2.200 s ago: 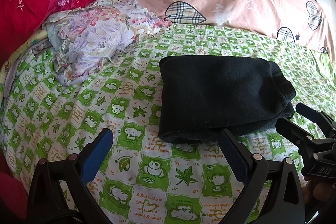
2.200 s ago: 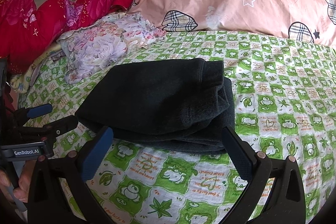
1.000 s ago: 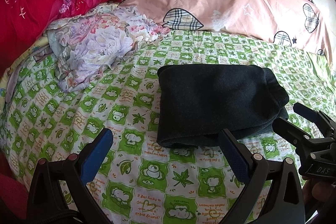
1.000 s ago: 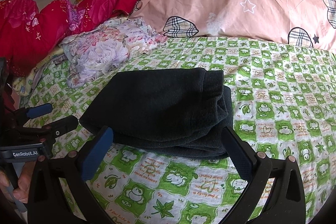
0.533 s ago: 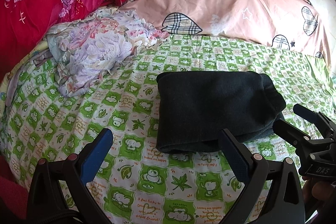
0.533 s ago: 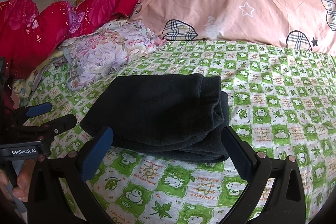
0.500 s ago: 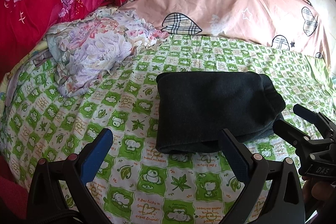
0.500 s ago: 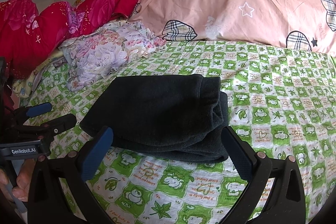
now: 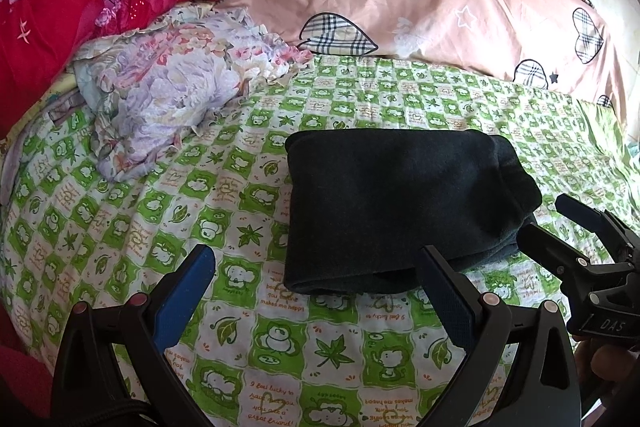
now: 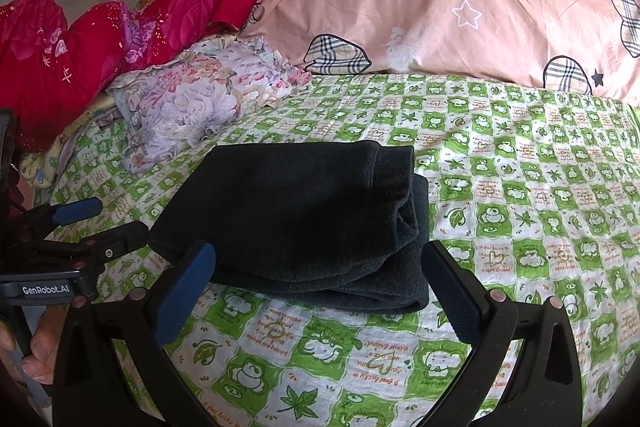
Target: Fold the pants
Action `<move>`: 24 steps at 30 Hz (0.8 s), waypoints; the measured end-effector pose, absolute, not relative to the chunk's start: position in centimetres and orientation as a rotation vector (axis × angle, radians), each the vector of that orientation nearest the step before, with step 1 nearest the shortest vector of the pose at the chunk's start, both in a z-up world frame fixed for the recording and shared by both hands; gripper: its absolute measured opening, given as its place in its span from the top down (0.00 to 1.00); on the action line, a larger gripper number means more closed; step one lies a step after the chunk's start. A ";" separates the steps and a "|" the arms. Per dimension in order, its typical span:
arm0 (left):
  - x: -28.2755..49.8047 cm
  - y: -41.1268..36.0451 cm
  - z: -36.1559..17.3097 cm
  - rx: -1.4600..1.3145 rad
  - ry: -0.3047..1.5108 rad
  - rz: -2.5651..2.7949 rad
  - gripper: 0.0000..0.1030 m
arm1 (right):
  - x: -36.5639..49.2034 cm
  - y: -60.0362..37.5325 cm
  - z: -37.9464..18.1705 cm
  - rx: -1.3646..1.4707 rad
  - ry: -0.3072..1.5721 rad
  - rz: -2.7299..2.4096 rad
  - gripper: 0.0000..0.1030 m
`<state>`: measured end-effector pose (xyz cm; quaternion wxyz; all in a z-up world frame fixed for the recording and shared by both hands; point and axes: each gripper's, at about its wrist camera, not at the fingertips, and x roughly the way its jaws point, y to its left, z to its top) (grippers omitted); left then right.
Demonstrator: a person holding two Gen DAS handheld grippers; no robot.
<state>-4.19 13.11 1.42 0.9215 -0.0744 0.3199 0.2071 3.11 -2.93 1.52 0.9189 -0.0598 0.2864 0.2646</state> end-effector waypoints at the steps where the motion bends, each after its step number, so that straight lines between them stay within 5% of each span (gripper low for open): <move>1: -4.1 13.1 1.5 -0.150 0.654 0.426 0.02 | 3.3 -2.9 1.5 -0.125 0.591 0.546 0.01; 24: -2.0 13.9 1.9 -0.172 0.688 0.413 0.05 | 5.4 -3.0 1.9 -0.149 0.632 0.546 0.00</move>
